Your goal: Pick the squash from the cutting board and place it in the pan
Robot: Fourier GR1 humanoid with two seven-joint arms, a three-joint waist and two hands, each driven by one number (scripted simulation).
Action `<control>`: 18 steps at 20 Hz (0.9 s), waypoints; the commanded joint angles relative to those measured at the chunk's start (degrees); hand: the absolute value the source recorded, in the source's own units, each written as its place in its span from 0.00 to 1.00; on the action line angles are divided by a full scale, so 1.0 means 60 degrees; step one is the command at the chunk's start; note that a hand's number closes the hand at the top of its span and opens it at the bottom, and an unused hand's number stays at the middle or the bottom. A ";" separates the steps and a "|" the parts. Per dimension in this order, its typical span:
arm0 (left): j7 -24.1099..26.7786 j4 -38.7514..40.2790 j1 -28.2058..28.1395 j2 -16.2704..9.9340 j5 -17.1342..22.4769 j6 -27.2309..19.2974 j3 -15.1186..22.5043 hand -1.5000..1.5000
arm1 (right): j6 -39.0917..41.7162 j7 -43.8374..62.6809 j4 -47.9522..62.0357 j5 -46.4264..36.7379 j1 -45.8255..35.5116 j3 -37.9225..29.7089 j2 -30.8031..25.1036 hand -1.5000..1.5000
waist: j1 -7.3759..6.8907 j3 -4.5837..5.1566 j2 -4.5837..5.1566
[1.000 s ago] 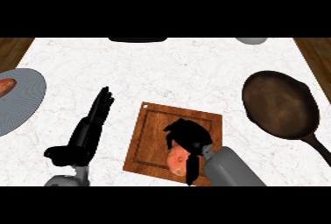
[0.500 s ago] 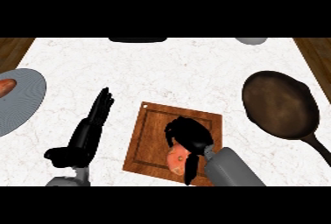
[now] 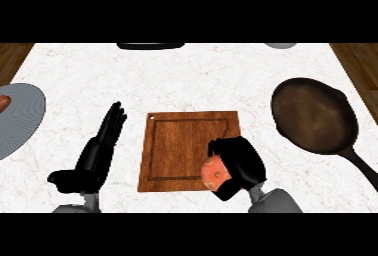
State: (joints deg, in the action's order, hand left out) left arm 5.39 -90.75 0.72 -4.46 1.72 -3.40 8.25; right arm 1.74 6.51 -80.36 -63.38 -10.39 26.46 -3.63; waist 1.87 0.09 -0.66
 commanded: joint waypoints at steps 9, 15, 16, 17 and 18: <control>0.0048 -0.0243 -0.0146 0.0269 -0.0362 -0.0274 0.0267 0.50 | -0.1162 0.2467 -0.6089 -0.0793 0.2914 -0.0182 -0.0063 1.00 | -0.0160 -0.0017 0.0058; -0.0081 0.0105 0.0418 0.0092 0.0174 0.0237 -0.0225 0.50 | -0.1243 0.2325 -0.5995 0.1108 0.2706 -0.2142 0.0054 1.00 | -0.0263 -0.0020 0.0116; -0.0406 -0.0068 0.0542 0.0251 -0.0199 -0.0081 0.0034 0.50 | -0.1292 0.2280 -0.5828 0.1338 0.2583 -0.2437 0.0069 1.00 | -0.0276 -0.0021 0.0113; -0.0122 -0.0309 0.0052 0.0182 -0.0016 0.0153 0.0046 0.50 | -0.1129 0.2429 -0.5814 0.1559 0.2118 -0.2797 0.0136 1.00 | -0.0319 -0.0019 0.0110; -0.0295 -0.0748 -0.0427 0.0156 -0.0213 0.0148 0.0361 0.50 | -0.1939 0.1826 -0.5384 0.1624 0.2689 -0.2852 0.0088 1.00 | -0.0325 -0.0023 0.0103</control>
State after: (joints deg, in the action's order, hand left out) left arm 4.50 -92.05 1.11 -3.60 1.10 -2.89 8.73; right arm -6.00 20.40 -114.75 -58.49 4.77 14.79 -3.00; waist 0.30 -0.01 -0.09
